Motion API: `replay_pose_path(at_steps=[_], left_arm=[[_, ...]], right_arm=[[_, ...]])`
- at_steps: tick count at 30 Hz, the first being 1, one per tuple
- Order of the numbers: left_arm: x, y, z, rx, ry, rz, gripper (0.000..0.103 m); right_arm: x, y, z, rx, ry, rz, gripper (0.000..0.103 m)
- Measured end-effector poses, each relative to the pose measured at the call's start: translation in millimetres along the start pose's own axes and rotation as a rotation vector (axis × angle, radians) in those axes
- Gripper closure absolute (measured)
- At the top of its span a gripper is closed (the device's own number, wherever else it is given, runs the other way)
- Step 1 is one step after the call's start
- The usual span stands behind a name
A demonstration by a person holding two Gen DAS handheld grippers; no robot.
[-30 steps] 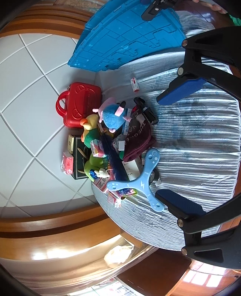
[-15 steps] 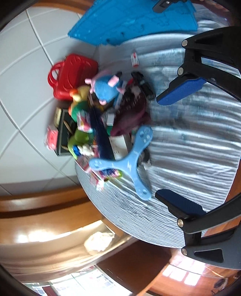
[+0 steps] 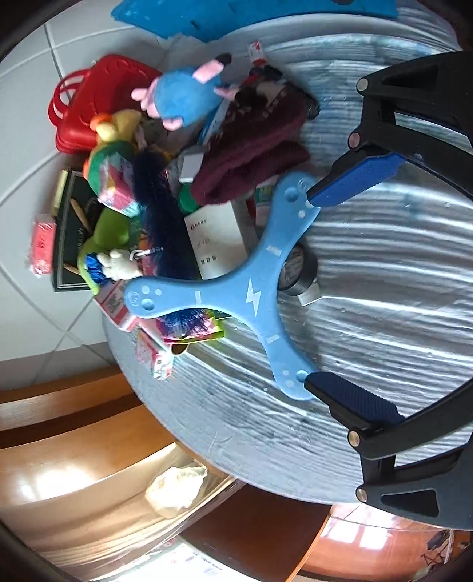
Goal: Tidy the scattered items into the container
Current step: 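Grasp the light blue three-armed toy with left gripper while right grasps maroon beanie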
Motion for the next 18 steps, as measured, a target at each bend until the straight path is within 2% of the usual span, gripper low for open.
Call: replay_pose_path(at_steps=[4,7,9,12,15,18], left_arm=[[39,-8,0,-0.047,0.041,0.050,0.010],[60,-19,-7,-0.097,0.055,0.051,0.010],[74,-26,-11,-0.150,0.044,0.042,0.010],[96,-25,-15,-0.217,0.018,0.077,0.010],[114,-14,-19,-0.231,-0.008,0.098,0.010],[115,-7,-16,-0.278,-0.016,0.050,0.006]], right_arm=[[32,-14,23,0.000,0.005,0.033,0.000],[45,-22,31,-0.006,0.015,0.035,0.000],[53,-25,32,-0.010,0.018,0.037,0.000],[69,-27,29,-0.024,0.002,0.059,0.000],[91,-30,27,-0.051,-0.016,0.092,0.000],[106,-33,28,-0.069,-0.045,0.091,0.000]])
Point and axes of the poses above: each gripper's, at about its wrist camera, not at the fingertips, and x roughly the way its jaws point, z to its left, y to its underside, the point moved 3 cm from there along x, roughly the way its jaws point, and after that the axes turned 5 degrees about -x, right-handed, at the moved point
